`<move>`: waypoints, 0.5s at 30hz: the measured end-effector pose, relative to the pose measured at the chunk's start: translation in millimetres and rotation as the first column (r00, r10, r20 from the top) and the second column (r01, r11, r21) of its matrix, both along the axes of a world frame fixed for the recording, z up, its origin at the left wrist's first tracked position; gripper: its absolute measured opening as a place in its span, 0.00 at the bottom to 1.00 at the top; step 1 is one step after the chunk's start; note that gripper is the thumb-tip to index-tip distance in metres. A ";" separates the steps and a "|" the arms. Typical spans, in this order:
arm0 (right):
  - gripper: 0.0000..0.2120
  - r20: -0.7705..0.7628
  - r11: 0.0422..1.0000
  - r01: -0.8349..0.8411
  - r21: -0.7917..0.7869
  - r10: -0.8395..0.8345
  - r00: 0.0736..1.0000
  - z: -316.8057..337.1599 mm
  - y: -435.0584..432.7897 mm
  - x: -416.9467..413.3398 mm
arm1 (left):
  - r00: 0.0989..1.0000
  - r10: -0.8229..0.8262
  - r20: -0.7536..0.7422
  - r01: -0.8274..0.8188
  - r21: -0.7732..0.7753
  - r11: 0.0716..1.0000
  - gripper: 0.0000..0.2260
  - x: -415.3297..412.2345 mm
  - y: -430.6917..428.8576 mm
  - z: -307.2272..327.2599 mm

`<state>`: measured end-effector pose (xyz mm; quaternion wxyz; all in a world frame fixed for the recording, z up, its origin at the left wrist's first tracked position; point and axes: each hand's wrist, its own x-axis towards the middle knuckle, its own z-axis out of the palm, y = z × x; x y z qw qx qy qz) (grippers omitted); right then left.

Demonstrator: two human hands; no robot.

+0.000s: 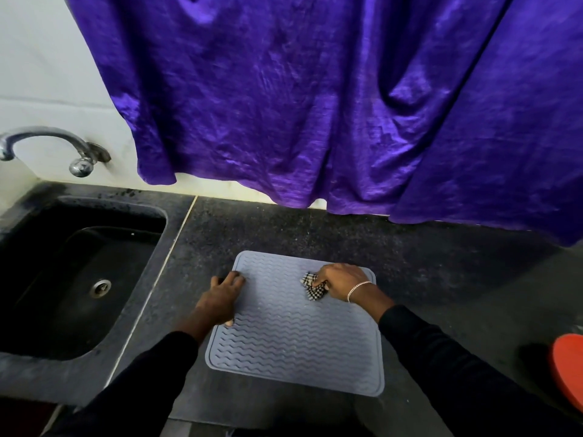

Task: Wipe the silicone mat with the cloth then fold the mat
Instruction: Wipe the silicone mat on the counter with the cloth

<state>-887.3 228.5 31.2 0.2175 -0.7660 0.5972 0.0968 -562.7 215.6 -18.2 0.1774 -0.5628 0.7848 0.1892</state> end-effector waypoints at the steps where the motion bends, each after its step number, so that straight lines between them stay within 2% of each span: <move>1: 0.19 -0.012 1.000 -0.004 -0.012 0.004 1.000 2.9 -2.3 2.7 | 1.000 0.003 0.001 -0.003 0.001 1.000 0.43 -0.4 -0.2 0.1; 9: 0.21 0.103 0.997 -0.062 -0.050 0.067 0.992 3.8 -16.9 63.4 | 1.000 0.012 0.000 -0.012 0.013 1.000 0.46 -0.1 -1.3 1.5; 15: 0.21 0.077 0.998 -0.033 -0.049 0.036 0.996 -12.7 -3.7 53.9 | 1.000 0.005 -0.007 -0.006 -0.018 1.000 0.44 2.5 0.7 -1.3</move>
